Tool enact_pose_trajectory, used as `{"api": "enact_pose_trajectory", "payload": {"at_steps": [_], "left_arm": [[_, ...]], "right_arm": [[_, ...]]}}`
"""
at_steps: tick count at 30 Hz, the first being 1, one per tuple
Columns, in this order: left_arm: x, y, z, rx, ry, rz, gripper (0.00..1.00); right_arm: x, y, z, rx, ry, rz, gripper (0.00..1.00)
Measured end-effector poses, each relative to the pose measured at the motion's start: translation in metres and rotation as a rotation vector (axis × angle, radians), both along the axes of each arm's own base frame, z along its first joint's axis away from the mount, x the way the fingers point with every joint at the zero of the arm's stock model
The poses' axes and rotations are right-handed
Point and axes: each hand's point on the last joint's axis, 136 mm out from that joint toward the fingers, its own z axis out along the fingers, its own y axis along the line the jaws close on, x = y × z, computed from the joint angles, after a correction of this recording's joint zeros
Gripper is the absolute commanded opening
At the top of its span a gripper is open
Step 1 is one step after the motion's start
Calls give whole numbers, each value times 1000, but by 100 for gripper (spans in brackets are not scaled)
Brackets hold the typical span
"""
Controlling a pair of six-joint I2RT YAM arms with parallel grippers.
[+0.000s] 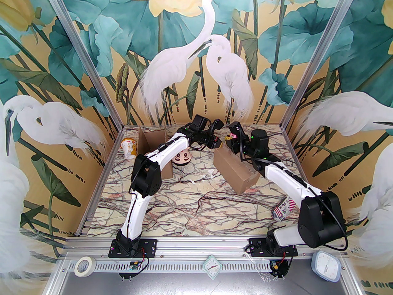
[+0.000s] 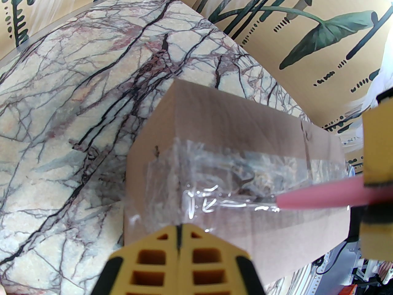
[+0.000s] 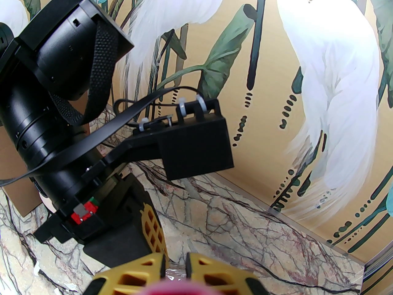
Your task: Unpack the express box
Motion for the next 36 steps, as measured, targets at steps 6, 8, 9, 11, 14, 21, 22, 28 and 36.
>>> {"api": "enact_pose_trajectory", "payload": {"at_steps": [6,8,9,11,14,21,22,28,36], "left_arm": [[0,0,0,2,1,1,0],[0,0,0,4,0,2,0],[0,0,0,5,1,3,0],[0,0,0,7,-1,4,0],[0,0,0,15,-7,4,0],[-2,0,0,25,-6,3,0],[-3,0,0,26,-5,2,0],[-7,-3,0,30,1,-6,0],[-9,-4,-1,33,5,-9,0]], "right_arm": [[-2,-2,-1,-41,-16,6,0],[-4,-3,-1,-58,-21,3,0],[-5,-4,-1,-65,-20,3,0],[-7,-5,-2,-75,-25,2,0],[-11,-7,-2,-85,-29,2,0],[-23,-12,-3,-93,-34,-9,0],[-24,-13,-3,-94,-35,-11,0],[-34,-18,-2,-97,-41,-26,0],[-50,-28,-1,-98,-39,-54,0]]}}
